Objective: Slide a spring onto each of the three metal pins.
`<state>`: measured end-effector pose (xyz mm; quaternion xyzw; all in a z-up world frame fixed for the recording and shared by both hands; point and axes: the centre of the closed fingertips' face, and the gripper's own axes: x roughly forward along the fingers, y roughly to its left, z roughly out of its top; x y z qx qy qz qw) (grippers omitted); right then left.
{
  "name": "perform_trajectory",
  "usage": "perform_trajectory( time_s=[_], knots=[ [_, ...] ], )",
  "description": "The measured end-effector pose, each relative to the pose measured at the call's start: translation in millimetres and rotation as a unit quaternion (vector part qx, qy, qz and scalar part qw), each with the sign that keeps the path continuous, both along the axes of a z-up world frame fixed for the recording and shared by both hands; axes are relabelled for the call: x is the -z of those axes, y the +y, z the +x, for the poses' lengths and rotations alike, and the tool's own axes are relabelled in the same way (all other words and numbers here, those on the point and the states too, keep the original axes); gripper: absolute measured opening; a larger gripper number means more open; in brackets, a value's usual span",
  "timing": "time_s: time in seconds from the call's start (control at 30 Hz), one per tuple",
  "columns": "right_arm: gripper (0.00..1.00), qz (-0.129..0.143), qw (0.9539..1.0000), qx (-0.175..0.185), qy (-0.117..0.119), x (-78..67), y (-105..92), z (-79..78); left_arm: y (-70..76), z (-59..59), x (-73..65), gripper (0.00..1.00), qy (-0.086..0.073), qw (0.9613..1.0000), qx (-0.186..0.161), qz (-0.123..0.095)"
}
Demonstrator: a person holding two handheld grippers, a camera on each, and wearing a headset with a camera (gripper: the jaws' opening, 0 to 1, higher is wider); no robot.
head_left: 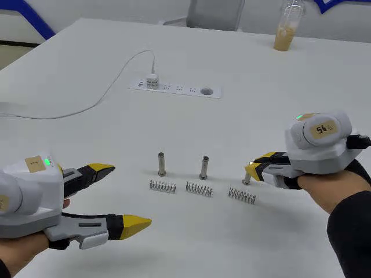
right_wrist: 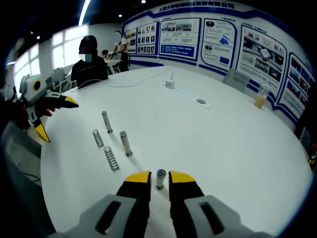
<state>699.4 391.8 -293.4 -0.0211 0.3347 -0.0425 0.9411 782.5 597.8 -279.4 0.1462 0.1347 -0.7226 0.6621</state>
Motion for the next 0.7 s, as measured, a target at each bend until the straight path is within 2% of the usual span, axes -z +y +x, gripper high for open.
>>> perform_trajectory(
  time_s=[0.2, 0.33, 0.7],
  knots=[
    [0.15, 0.002, 1.0000, -0.002, 0.004, 1.0, -0.8, -10.0, -0.2, 0.1, 0.0, 0.80, 0.000, 1.0000, 0.000, -0.001],
    [0.15, 0.004, 0.9998, -0.016, 0.010, 2.7, 7.1, -15.6, -0.3, -0.1, 0.5, 0.80, 0.001, 1.0000, 0.001, 0.000],
    [0.15, 0.016, 0.9977, -0.060, 0.026, 9.5, 28.8, -15.7, -0.3, -0.3, 0.4, 0.80, 0.000, 1.0000, 0.001, -0.001]
  ],
)
